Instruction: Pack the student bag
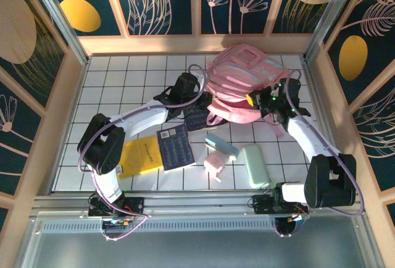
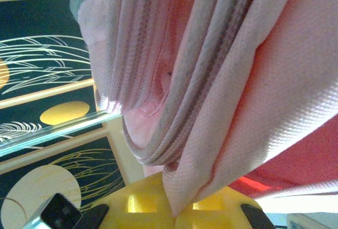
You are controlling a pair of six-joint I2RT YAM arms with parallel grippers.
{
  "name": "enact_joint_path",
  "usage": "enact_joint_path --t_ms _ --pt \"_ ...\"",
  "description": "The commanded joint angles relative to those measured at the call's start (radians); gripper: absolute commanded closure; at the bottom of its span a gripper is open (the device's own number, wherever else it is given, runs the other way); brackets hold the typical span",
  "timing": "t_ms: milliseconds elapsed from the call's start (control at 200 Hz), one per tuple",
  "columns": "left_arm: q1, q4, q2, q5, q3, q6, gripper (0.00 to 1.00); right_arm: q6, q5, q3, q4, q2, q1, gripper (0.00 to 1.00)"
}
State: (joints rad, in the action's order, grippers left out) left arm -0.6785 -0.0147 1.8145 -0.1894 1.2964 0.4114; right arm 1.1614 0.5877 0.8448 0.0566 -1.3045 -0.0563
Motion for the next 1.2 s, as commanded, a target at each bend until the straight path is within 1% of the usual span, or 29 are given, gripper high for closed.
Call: enact_joint_path --t_ms 0,75,165,290,390,450,471,476,481,506,511,516,546,551,561,566,571,601,621,646,686,791,871,946,1066,1131,1196 --pt "0.039 0.004 -0.011 0.033 0.018 -0.011 1.0 -0.111 0.088 0.076 0.063 0.069 0.066 1.0" --pt "0.052 -0.003 0.0 0.03 0.024 -0.008 1.0 -0.145 0.122 0.092 0.11 0.088 0.109 1.0" --pt "0.064 -0.008 0.03 0.023 0.042 -0.006 1.0 -0.186 0.11 0.118 0.172 0.11 0.129 1.0" --pt "0.07 -0.014 0.092 0.015 0.091 -0.003 1.0 -0.173 0.104 0.111 0.197 0.139 0.154 1.0" --pt "0.073 -0.013 0.145 0.009 0.143 0.002 1.0 -0.211 0.041 0.138 0.245 0.161 0.164 1.0" --pt "0.073 -0.014 0.165 -0.019 0.173 0.013 1.0 -0.239 -0.013 0.163 0.287 0.171 0.167 1.0" --pt "0.073 -0.019 0.17 -0.033 0.178 0.022 1.0 -0.245 -0.025 0.166 0.293 0.173 0.168 0.94" --pt "0.073 -0.021 0.17 -0.038 0.179 0.025 1.0 -0.245 -0.025 0.166 0.293 0.173 0.168 0.94" --pt "0.073 -0.021 0.169 -0.042 0.179 0.028 1.0 -0.245 -0.03 0.166 0.295 0.174 0.168 0.91" --pt "0.073 -0.035 0.17 -0.061 0.181 0.041 1.0 -0.248 -0.038 0.168 0.301 0.174 0.168 0.8" --pt "0.073 -0.038 0.17 -0.063 0.181 0.044 1.0 -0.248 -0.038 0.168 0.301 0.174 0.168 0.8" --pt "0.073 -0.04 0.168 -0.067 0.18 0.047 1.0 -0.25 -0.041 0.168 0.303 0.174 0.168 0.75" --pt "0.072 -0.059 0.164 -0.09 0.176 0.063 1.0 -0.251 -0.051 0.17 0.313 0.172 0.169 0.64" --pt "0.072 -0.062 0.163 -0.093 0.174 0.066 1.0 -0.251 -0.051 0.17 0.313 0.172 0.169 0.64" --pt "0.071 -0.067 0.161 -0.099 0.173 0.071 1.0 -0.251 -0.054 0.17 0.315 0.172 0.17 0.61" --pt "0.072 -0.07 0.16 -0.102 0.171 0.074 1.0 -0.252 -0.057 0.169 0.319 0.172 0.169 0.58" --pt "0.072 -0.073 0.158 -0.105 0.169 0.076 1.0 -0.252 -0.057 0.169 0.319 0.172 0.169 0.58" --pt "0.07 -0.088 0.152 -0.12 0.163 0.09 1.0 -0.253 -0.074 0.169 0.328 0.173 0.168 0.49" --pt "0.069 -0.097 0.147 -0.129 0.158 0.098 1.0 -0.253 -0.082 0.168 0.332 0.173 0.167 0.46" --pt "0.068 -0.106 0.142 -0.139 0.152 0.106 1.0 -0.252 -0.093 0.166 0.335 0.177 0.166 0.4" --pt "0.065 -0.12 0.132 -0.153 0.142 0.115 1.0 -0.245 -0.106 0.163 0.339 0.185 0.16 0.36" --pt "0.051 -0.131 0.111 -0.168 0.124 0.121 1.0 -0.199 -0.147 0.168 0.346 0.216 0.109 0.35" --pt "0.044 -0.144 0.09 -0.172 0.106 0.132 1.0 -0.112 -0.169 0.162 0.333 0.247 0.04 0.37" --pt "0.036 -0.156 0.076 -0.181 0.095 0.141 1.0 -0.013 -0.217 0.162 0.347 0.267 -0.027 0.41" --pt "0.021 -0.158 0.067 -0.189 0.095 0.147 1.0 0.075 -0.272 0.149 0.338 0.302 -0.11 0.43" --pt "0.013 -0.167 0.064 -0.197 0.093 0.157 1.0 0.108 -0.291 0.127 0.314 0.308 -0.157 0.42" --pt "0.005 -0.182 0.061 -0.202 0.089 0.167 1.0 0.137 -0.286 0.098 0.282 0.3 -0.188 0.38"
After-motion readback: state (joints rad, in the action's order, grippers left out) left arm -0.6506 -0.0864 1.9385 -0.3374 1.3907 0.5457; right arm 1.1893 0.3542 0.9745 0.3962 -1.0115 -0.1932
